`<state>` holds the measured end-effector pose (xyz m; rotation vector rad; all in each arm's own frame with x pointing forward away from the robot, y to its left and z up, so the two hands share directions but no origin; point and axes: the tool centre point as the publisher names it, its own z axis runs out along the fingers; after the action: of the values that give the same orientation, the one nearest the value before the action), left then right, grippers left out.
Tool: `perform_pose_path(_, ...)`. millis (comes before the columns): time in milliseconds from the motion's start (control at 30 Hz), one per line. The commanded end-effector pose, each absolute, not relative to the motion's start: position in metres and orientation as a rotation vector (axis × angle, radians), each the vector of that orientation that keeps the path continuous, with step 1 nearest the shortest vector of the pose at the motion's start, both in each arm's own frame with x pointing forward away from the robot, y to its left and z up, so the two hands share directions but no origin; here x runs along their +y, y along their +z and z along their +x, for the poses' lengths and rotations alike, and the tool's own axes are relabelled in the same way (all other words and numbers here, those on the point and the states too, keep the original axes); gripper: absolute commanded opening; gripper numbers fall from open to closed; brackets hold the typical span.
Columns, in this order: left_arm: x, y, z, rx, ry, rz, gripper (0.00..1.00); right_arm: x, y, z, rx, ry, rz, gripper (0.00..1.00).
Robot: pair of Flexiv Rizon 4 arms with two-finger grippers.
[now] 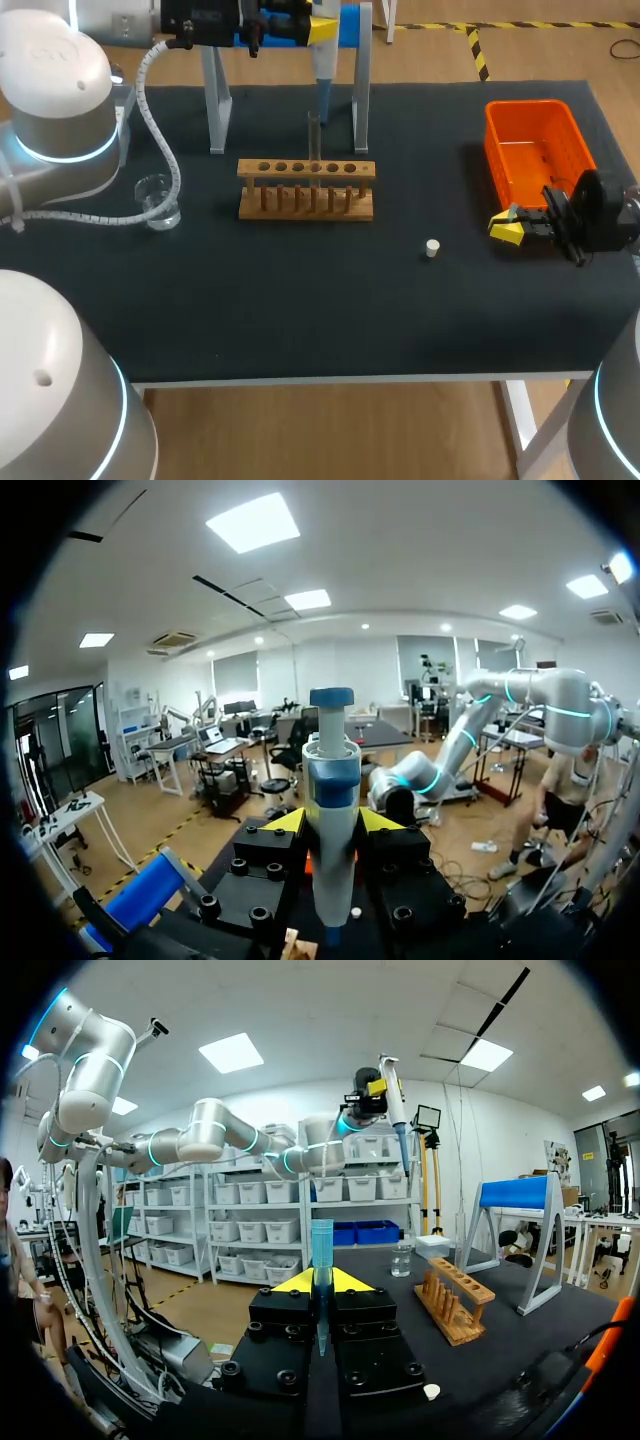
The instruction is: Invert the test tube, pick up the pipette, mount the tip to pipette, aspirate from beaker and dispense into the tube, eject the tip, return the pipette, and cap with the stopper.
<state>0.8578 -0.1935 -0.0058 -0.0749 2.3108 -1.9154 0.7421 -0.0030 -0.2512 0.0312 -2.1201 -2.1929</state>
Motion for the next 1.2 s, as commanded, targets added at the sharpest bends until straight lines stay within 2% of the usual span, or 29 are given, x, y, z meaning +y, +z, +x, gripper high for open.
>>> perform_pose_path(33,-0.192,-0.005,0.856,2.31,-1.914,-0.076,0.0,-0.004,-0.251,0.741,-2.122,-2.192,0.032,0.0)
perform_pose_path(633,-0.192,-0.005,0.856,2.31,-1.914,-0.076,0.0,-0.004,-0.251,0.741,-2.122,-2.192,0.032,0.0)
perform_pose_path(1200,-0.192,-0.005,0.856,2.31,-1.914,-0.076,0.0,0.056,-0.248,0.766,-2.143,-2.161,-0.035,0.0)
